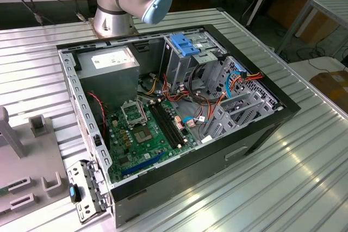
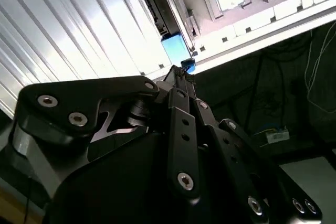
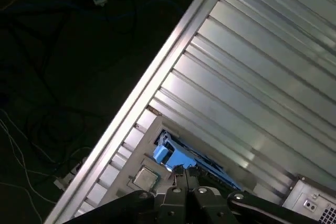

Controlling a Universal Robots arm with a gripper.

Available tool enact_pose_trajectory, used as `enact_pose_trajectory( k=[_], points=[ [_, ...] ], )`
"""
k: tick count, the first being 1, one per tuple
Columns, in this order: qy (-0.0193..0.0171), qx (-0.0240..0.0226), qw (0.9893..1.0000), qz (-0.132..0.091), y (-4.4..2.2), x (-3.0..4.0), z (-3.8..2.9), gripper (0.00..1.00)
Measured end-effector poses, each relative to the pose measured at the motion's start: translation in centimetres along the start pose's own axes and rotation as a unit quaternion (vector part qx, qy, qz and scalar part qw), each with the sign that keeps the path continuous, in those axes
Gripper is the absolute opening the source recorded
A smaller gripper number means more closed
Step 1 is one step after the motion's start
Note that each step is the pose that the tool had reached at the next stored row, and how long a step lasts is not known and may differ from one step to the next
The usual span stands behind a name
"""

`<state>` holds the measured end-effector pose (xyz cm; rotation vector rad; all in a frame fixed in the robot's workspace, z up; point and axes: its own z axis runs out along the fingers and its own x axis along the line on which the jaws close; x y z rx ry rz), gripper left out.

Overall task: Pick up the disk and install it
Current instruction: 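Pick up the disk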

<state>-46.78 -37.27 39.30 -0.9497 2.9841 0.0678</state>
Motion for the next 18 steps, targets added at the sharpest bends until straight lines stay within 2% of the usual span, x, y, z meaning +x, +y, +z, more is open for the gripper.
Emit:
enact_pose_trajectory(
  k=[1,3,4,6,7,8,9,10,11,12,13,18],
  points=[
    [0.0009,0.0002,0.9999,-0.015,0.0,0.0,0.0,0.11],
    [0.0027,0.0001,0.9989,-0.048,0.0,0.0,0.01,0.11],
    [0.0035,0.0,0.9978,-0.066,0.01,0.0,0.02,0.11],
    [0.0044,-0.0002,0.9963,-0.086,0.01,0.0,0.02,0.11],
    [0.0052,-0.0004,0.9948,-0.102,0.01,0.0,0.02,0.11],
    [0.0061,-0.0006,0.9925,-0.122,0.0,0.0,0.03,0.11],
    [0.0067,-0.0007,0.9907,-0.136,0.01,0.0,0.04,0.11],
    [0.0075,-0.001,0.9881,-0.154,0.0,0.0,0.04,0.11],
    [0.0084,-0.0011,0.9851,-0.172,0.0,0.0,0.05,0.11],
    [0.0097,-0.0011,0.9808,-0.195,0.0,0.0,0.06,0.11],
    [0.0107,-0.0011,0.977,-0.213,0.0,0.0,0.06,0.11],
    [0.0143,0.0,0.9665,-0.256,0.0,0.0,0.08,0.11]
  ],
)
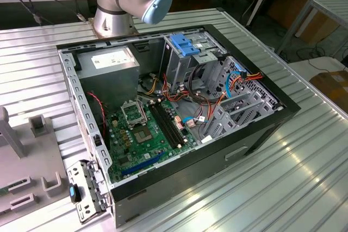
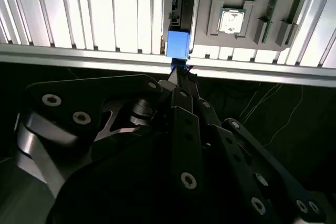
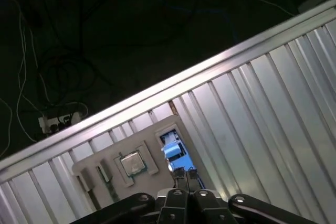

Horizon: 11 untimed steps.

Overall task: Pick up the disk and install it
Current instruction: 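Pick up the disk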

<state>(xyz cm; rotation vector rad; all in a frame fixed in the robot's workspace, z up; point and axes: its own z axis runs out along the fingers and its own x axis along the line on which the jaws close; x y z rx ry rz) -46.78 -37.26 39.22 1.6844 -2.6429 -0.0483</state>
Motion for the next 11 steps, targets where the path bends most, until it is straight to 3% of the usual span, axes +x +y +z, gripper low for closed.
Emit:
enact_pose_trajectory(
  k=[4,5,7,10,11],
  points=[
    [0.0062,0.0017,0.9988,-0.048,0.0,0.0,0.03,0.11],
    [0.009,0.0023,0.9969,-0.078,0.0,0.0,0.05,0.11],
    [0.0119,0.0036,0.9932,-0.115,0.0,0.0,0.12,0.11],
    [0.0125,0.0157,0.9919,-0.125,0.0,-0.02,0.23,0.11],
    [0.0129,0.0183,0.9894,-0.143,-0.01,-0.02,0.38,0.11]
  ],
)
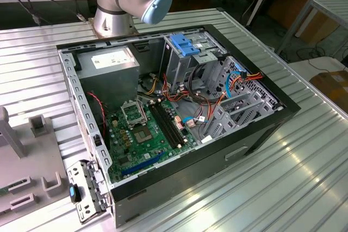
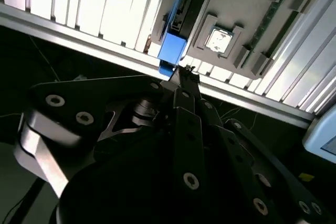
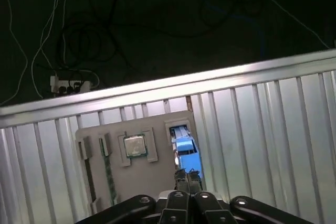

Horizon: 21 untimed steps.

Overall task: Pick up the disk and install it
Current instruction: 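Pick up the disk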

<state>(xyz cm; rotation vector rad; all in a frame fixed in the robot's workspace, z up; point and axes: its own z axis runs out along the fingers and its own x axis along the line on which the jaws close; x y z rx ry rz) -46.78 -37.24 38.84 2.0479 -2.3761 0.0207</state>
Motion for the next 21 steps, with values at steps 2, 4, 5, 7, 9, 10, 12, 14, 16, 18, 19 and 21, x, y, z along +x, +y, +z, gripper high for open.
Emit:
enact_pose_trajectory(
  k=[2,4,5,7,9,10,12,14,16,18,19,21],
  points=[
    [0.0001,0.0008,0.9998,-0.022,0.01,-0.01,0.13,0.11],
    [0.0006,0.002,0.9978,-0.066,0.01,-0.01,0.42,0.11],
    [0.0009,0.0023,0.997,-0.077,0.01,-0.01,0.49,0.11],
    [0.002,0.0041,0.9957,-0.093,-0.03,-0.04,0.82,0.23],
    [0.0031,0.0064,0.9956,-0.093,-0.07,-0.08,1.15,0.47],
    [0.0035,0.0069,0.9956,-0.093,-0.07,-0.1,1.3,0.47],
    [0.0035,0.0069,0.9956,-0.093,-0.06,-0.27,2.06,0.66],
    [0.0037,0.005,0.9964,-0.085,-0.02,-0.54,2.88,0.66],
    [0.004,0.003,0.9972,-0.074,-0.03,-0.76,3.38,0.66],
    [0.004,0.003,0.9972,-0.074,-0.03,-0.76,3.39,0.66],
    [0.004,0.003,0.9972,-0.074,-0.03,-0.76,3.39,0.66],
    [0.004,0.003,0.9972,-0.074,-0.04,-0.8,3.39,0.66]
  ],
)
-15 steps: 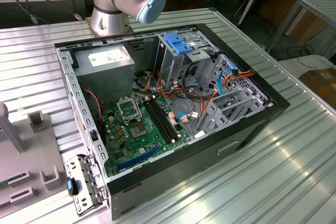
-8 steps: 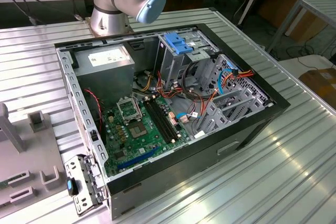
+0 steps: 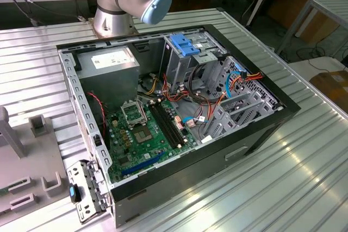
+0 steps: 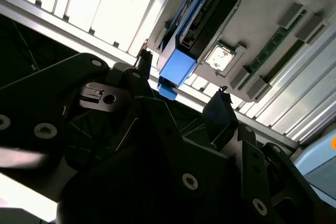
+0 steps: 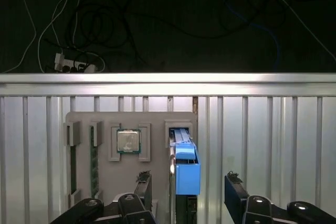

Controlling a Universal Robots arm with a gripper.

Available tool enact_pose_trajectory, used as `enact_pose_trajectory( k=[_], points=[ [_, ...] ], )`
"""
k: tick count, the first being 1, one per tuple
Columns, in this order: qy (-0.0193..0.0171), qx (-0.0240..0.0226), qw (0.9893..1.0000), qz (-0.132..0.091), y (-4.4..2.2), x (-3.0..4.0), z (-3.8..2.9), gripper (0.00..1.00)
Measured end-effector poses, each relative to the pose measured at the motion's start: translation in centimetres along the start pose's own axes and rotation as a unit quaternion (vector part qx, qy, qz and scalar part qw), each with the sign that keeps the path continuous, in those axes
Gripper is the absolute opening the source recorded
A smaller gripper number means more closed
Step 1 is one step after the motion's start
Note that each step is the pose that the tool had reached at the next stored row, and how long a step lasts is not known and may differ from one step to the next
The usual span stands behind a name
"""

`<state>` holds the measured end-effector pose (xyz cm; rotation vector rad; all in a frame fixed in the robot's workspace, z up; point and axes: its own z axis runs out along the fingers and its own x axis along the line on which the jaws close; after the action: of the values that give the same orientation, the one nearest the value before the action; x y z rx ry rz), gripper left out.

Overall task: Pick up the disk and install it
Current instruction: 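Pick up the disk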

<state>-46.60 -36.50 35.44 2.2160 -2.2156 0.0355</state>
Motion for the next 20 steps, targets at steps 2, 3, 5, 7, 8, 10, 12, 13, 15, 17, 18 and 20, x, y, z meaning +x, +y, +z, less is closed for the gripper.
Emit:
enact_pose_trajectory(
  k=[2,3,5,7,8,10,12,13,15,17,18,20],
  points=[
    [0.0,0.0,1.0,0.0,0.0,-0.01,0.0,0.66],
    [0.0,0.0,1.0,0.0,-0.01,-0.01,0.0,0.66],
    [0.0,0.0,1.0,0.0,-0.01,-0.02,0.0,0.66],
    [0.0,0.0,1.0,0.0,-0.01,-0.03,0.0,0.66],
    [0.0,0.0,1.0,0.0,-0.01,-0.03,0.0,0.66],
    [0.0,0.0001,1.0,0.0,0.0,-0.04,0.0,0.66],
    [0.0,0.0002,1.0,0.0,0.0,-0.04,0.11,0.66],
    [0.0,0.0001,1.0,0.0,0.01,-0.03,0.51,0.66],
    [0.0,0.0002,1.0,0.0,0.0,-0.02,1.11,0.66],
    [0.0,0.0001,1.0,0.0,0.0,-0.03,1.81,0.66],
    [0.0,0.0001,1.0,0.0,0.01,-0.04,2.25,0.66],
    [0.0,0.0002,1.0,-0.001,0.02,-0.05,2.72,0.66]
  ],
)
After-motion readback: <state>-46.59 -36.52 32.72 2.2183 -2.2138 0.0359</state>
